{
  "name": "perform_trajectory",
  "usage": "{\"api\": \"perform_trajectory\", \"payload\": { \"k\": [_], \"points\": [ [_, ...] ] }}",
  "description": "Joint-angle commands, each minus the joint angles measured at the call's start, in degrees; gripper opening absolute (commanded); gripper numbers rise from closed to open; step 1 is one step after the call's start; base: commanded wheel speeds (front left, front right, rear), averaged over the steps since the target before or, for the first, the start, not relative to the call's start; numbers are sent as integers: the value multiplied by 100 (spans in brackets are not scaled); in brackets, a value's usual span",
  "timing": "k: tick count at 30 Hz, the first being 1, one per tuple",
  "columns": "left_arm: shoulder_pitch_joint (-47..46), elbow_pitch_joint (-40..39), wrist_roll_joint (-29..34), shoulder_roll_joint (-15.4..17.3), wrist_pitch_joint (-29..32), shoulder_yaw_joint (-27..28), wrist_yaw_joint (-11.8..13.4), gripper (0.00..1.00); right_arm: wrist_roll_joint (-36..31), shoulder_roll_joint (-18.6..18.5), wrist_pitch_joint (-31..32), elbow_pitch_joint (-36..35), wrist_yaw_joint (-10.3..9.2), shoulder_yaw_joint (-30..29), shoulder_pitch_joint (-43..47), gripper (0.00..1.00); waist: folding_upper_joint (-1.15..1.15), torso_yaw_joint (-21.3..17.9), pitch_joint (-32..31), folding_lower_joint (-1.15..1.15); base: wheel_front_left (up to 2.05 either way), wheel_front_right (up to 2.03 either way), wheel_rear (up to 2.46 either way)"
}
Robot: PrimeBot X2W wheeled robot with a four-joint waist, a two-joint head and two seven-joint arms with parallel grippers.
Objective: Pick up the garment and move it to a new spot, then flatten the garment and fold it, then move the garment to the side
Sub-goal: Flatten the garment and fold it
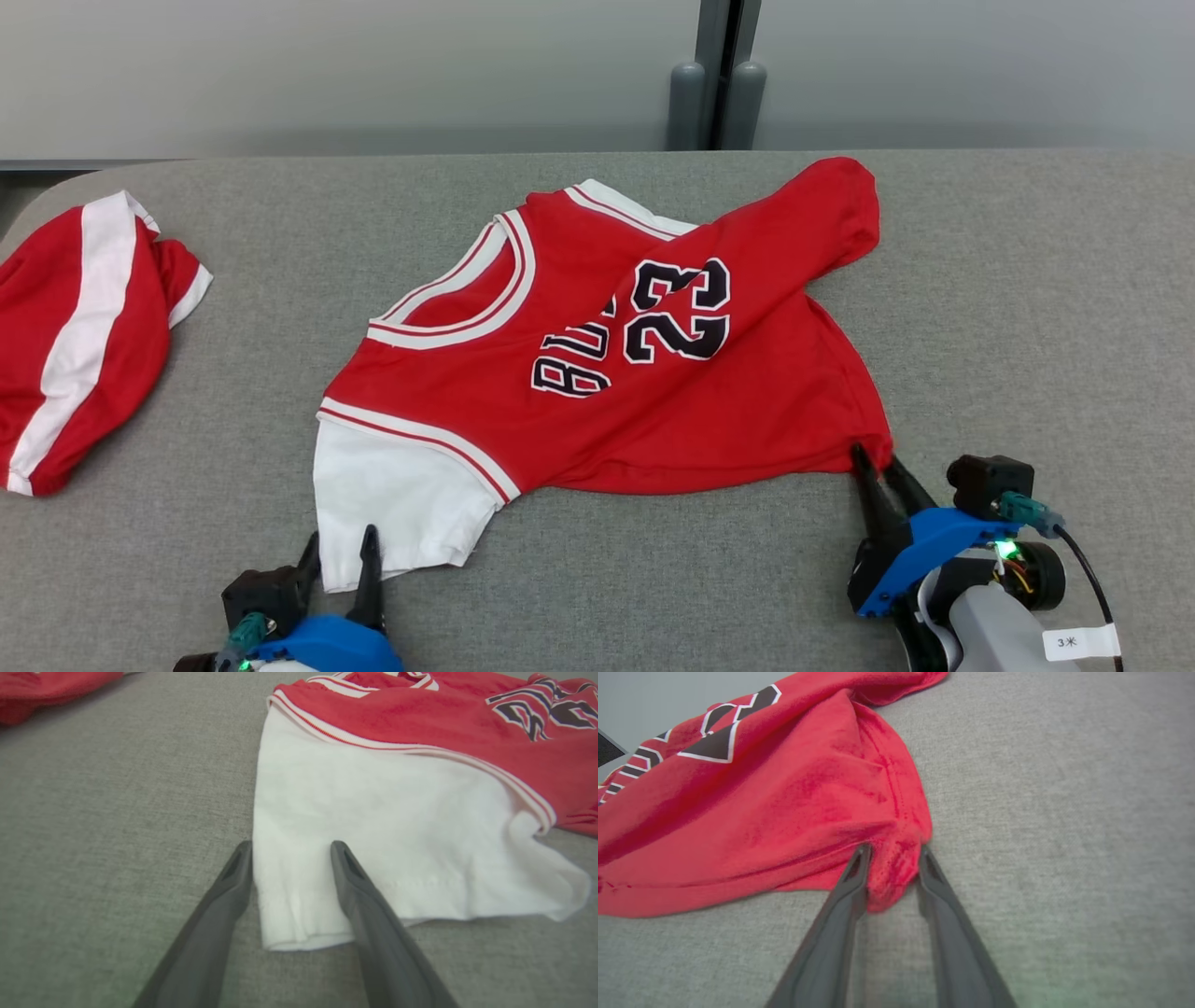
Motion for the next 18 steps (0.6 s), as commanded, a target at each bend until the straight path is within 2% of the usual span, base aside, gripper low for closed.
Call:
{"api": "perform_trajectory", "payload": {
  "k": [1,8,18],
  "points": [
    [-12,256,-50,-49,91,-89,-31,0,89,27,26,-8,5,84,-20,0,0,-9,-12,0,0,0,0],
    [-147,113,-228,-36,51,-151,-48,0,-183,9,14,-607,4,106,219,0,0,-23,-149,0,0,0,0],
    [114,-1348,-308,124,44,-31,-42,0,-290,-293,13,-1926,4,287,788,0,0,-184,-493,0,0,0,0]
  ]
}}
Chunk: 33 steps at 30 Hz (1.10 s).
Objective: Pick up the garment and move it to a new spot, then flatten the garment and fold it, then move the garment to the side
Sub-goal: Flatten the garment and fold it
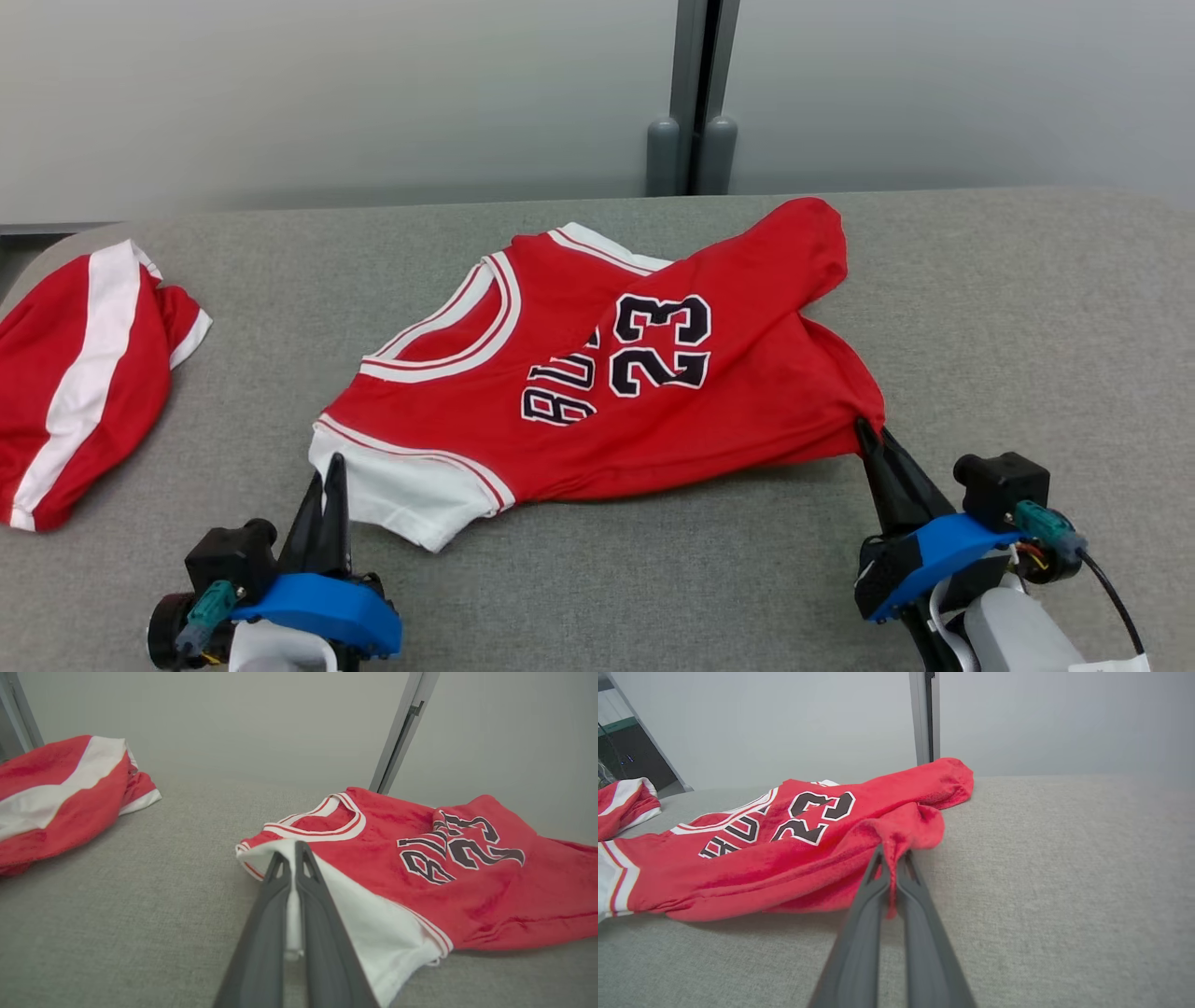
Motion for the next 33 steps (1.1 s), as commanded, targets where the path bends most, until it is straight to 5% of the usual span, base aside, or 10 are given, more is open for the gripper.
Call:
{"api": "perform_trajectory", "payload": {
  "k": [1,9,17,28,33],
  "points": [
    [44,-318,11,66,-3,18,-13,0,23,-110,-5,-248,3,73,89,0,0,-76,-63,0,0,0,0],
    [-542,-1295,-68,355,66,-136,-14,0,57,-495,-3,-1100,3,248,-346,0,0,-207,13,0,0,0,0],
    [-2072,-1696,-286,820,491,-280,-13,0,179,-837,222,-1253,3,298,-1743,0,0,-342,540,0,0,0,0],
    [-5285,-1159,-437,1473,1013,-744,-12,0,696,-935,603,-294,3,221,-4725,0,0,-502,1973,0,0,0,0],
    [-6754,-471,-428,1530,1060,-1048,-12,0,883,-1051,706,529,3,79,-6073,0,0,-506,2530,0,0,0,0]
  ]
}}
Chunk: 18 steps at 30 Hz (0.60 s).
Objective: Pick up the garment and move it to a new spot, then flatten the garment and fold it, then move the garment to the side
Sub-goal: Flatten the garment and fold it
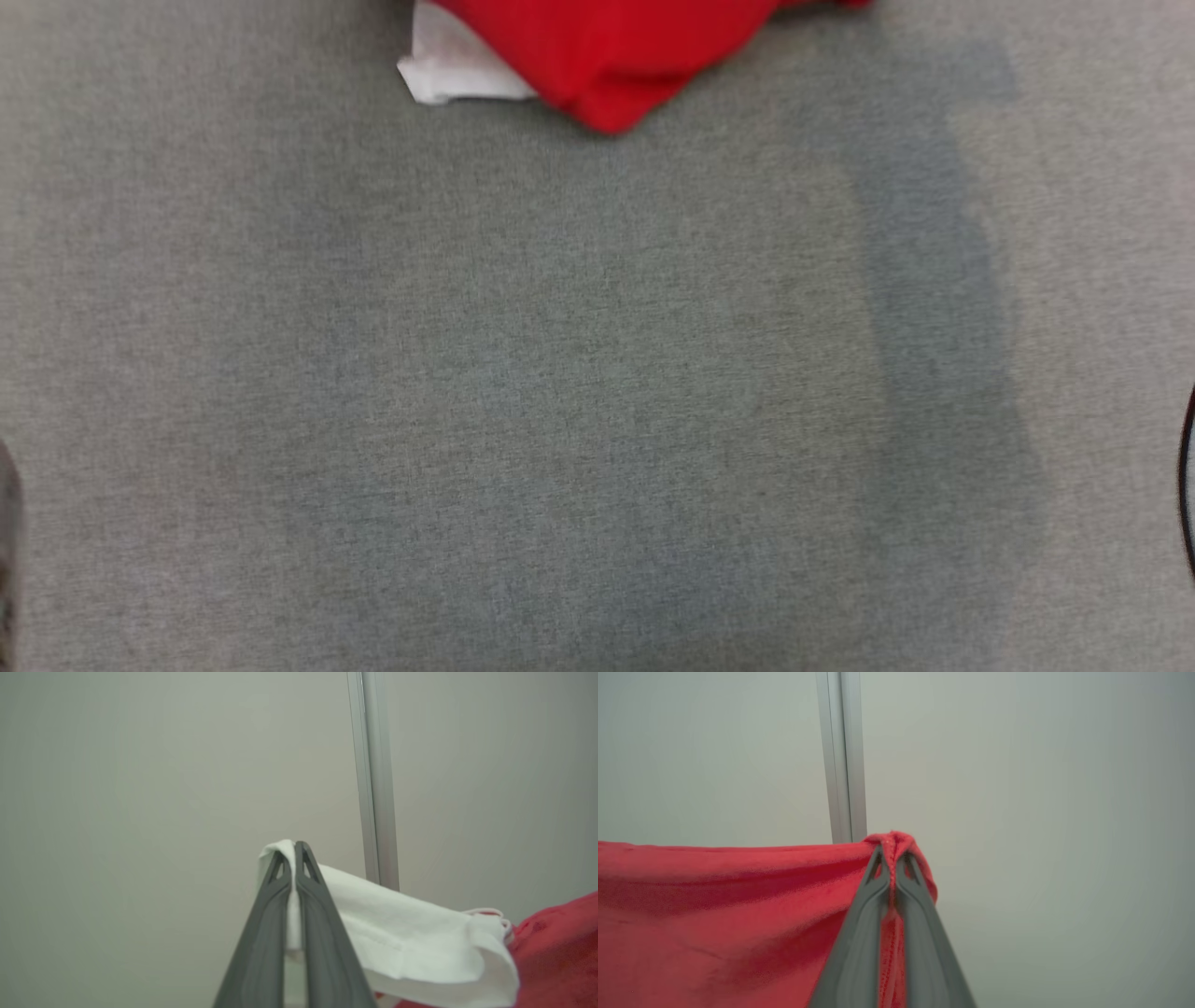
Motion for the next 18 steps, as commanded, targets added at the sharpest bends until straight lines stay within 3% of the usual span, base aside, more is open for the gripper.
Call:
{"api": "perform_trajectory", "payload": {
  "k": [1,10,18],
  "points": [
    [-376,155,31,18,-16,-52,-9,0,35,-54,-25,155,3,-21,-374,0,0,144,260,-2,0,0,0],
    [-2158,1498,-3,-127,-475,-573,-8,0,89,28,-388,1357,3,22,-1954,0,0,29,406,-2,0,0,0],
    [-2188,1842,-264,-244,-876,-912,-8,0,261,116,-621,1808,3,467,-1949,0,0,70,356,-2,0,0,0]
  ]
}}
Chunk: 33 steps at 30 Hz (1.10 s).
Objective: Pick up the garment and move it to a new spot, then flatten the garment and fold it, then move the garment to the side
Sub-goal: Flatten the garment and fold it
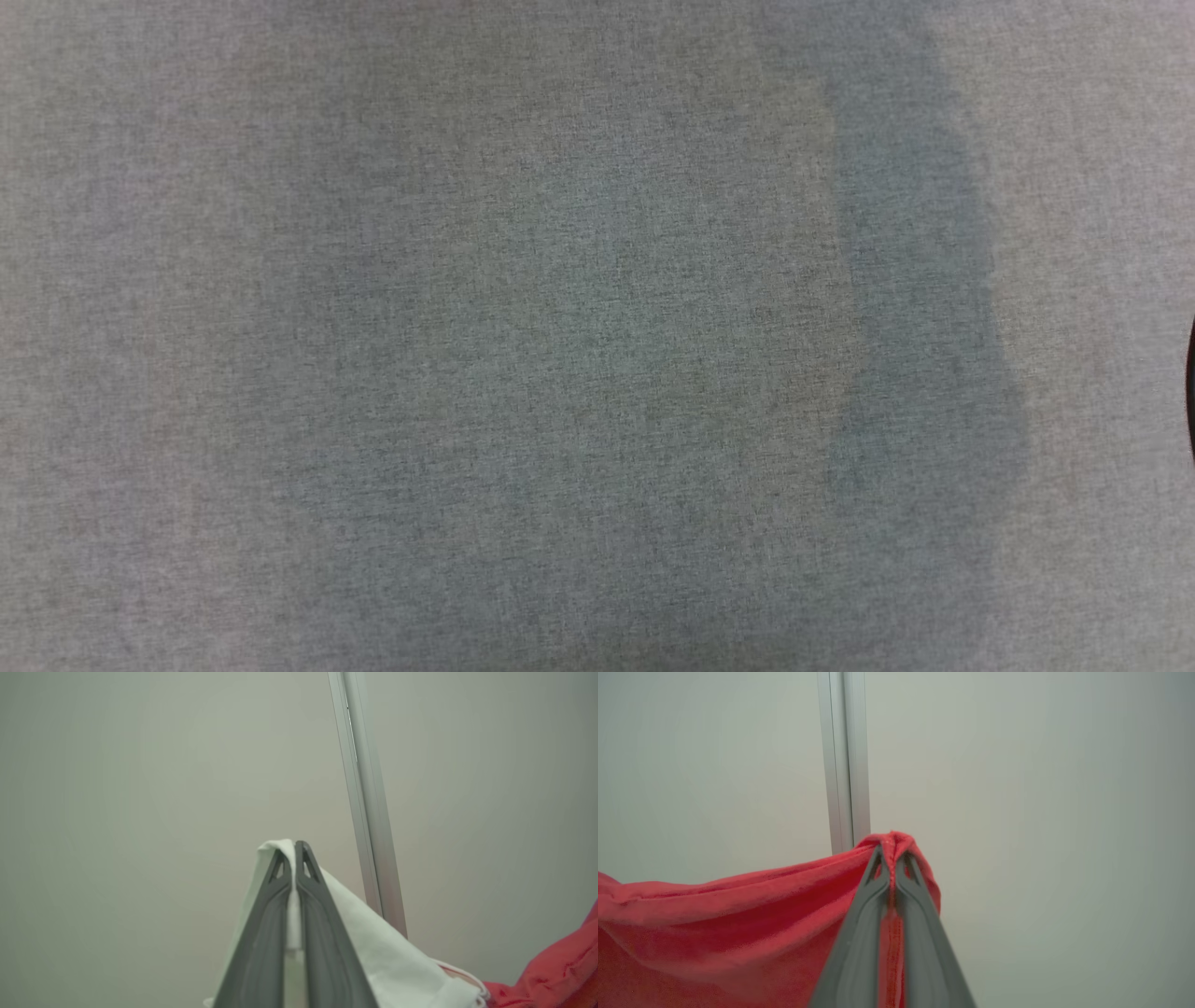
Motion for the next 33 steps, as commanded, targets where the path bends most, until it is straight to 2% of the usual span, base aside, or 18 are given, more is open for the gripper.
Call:
{"api": "perform_trajectory", "payload": {
  "k": [1,5,9,17,25,29,33],
  "points": [
    [264,-32,-60,18,-63,-7,-7,0,95,11,-54,40,3,95,263,0,0,18,-3,0,0,0,0],
    [829,-281,-166,43,-157,29,17,0,303,6,-123,-144,3,388,775,0,0,40,-17,0,0,0,0],
    [1791,-668,-336,72,-205,137,107,0,532,-27,-146,-541,3,597,1526,0,0,48,-92,0,0,0,0],
    [4067,-1931,-491,247,-239,515,534,0,788,-64,-147,-1782,3,497,3544,0,0,58,-418,0,0,0,0],
    [6489,-3162,-606,-42,-241,915,993,0,1019,-206,-145,-2400,3,566,5541,0,0,207,-940,0,0,0,0],
    [7479,-3483,-617,-185,-239,1067,1071,0,1111,-209,-145,-2539,3,673,6300,0,0,224,-1207,0,0,0,0],
    [8367,-3683,-561,-273,-239,1156,1047,0,1140,-215,-146,-2596,3,772,6937,0,0,215,-1490,0,0,0,0]
  ]
}}
